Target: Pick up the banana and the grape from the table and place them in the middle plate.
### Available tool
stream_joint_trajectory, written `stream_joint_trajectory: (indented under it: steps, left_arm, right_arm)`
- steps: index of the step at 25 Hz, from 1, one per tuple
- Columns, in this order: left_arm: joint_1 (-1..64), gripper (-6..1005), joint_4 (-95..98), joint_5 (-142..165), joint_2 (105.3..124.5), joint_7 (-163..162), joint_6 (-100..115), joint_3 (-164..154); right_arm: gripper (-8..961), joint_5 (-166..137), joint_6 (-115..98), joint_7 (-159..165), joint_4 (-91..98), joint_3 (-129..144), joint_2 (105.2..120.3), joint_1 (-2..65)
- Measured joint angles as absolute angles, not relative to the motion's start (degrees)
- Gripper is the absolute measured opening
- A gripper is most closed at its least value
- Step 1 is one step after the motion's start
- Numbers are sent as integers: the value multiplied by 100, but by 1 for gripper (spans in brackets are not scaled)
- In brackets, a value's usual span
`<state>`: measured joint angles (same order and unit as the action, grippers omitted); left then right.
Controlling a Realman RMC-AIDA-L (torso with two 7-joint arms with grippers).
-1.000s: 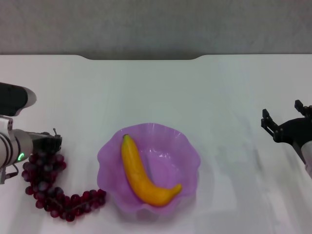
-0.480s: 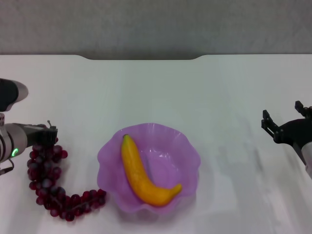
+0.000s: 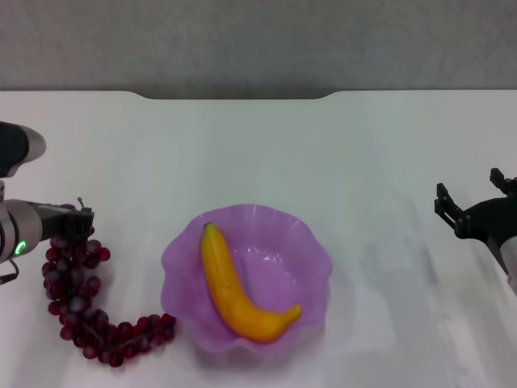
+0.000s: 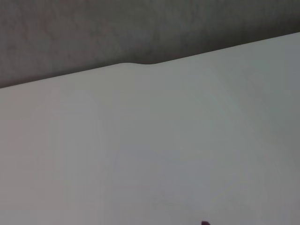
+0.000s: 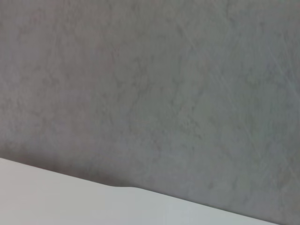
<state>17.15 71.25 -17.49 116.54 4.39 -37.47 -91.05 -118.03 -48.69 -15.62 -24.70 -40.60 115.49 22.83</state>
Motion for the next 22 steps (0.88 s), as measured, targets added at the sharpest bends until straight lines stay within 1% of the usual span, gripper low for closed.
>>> stream_joint_trajectory:
  steps: [12,22]
  left_arm:
    - [1697,249,7508,-1748,11649,457,-3913,-9105]
    - [1703,246,7901,-1749,11645,611,-4454,-9042]
  right_arm:
    - [880,-11803,-4853,-1563,-2446,-4061,11548,2276]
    - [880,-11801,-4860,-1559,-2446,-4016,11549,2274]
